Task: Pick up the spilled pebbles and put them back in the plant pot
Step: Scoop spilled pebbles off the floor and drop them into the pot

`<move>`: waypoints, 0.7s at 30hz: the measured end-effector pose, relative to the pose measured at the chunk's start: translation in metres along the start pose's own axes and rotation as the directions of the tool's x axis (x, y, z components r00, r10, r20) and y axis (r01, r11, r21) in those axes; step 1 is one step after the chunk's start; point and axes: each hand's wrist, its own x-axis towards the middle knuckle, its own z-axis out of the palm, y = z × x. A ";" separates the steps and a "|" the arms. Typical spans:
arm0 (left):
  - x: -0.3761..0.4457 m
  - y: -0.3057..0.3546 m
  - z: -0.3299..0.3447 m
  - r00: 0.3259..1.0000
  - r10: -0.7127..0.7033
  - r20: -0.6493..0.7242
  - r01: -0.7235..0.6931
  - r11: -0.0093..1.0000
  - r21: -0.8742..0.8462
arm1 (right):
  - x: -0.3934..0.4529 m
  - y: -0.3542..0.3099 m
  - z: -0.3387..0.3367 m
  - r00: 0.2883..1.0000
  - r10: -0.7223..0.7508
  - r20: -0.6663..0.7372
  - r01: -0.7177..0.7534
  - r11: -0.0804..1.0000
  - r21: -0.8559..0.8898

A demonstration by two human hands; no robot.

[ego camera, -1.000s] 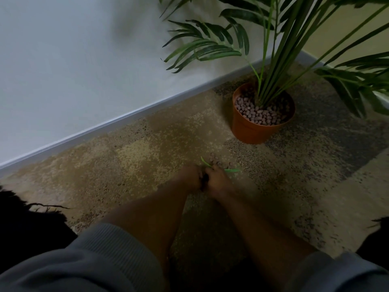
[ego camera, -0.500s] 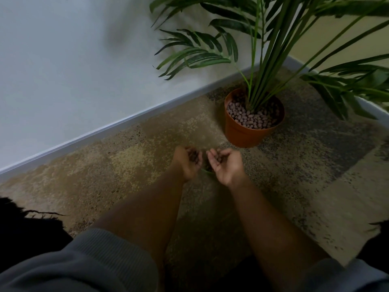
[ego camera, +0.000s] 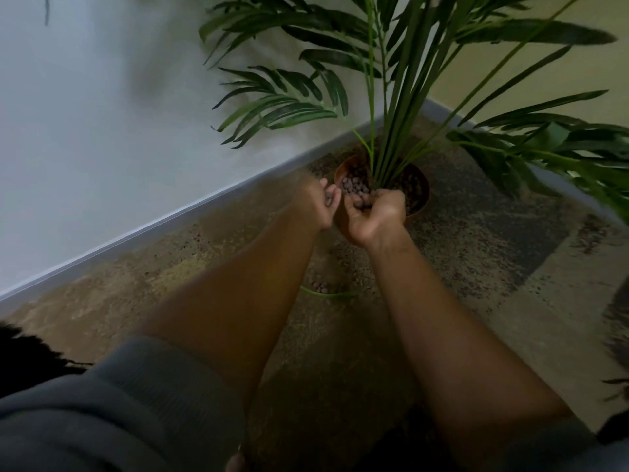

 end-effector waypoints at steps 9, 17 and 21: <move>0.011 0.010 0.034 0.994 -0.052 0.095 0.038 0.989 0.145 | 0.012 -0.024 0.012 0.999 -0.030 0.034 0.030 1.000 -0.005; 0.012 0.018 0.029 0.980 -0.108 0.169 0.091 0.990 0.106 | 0.020 -0.031 -0.001 0.998 0.002 0.065 -0.001 1.000 -0.021; 0.014 0.019 0.009 0.988 -0.021 0.150 0.004 0.994 0.111 | -0.003 -0.020 -0.008 0.985 0.064 0.163 -0.039 0.987 -0.154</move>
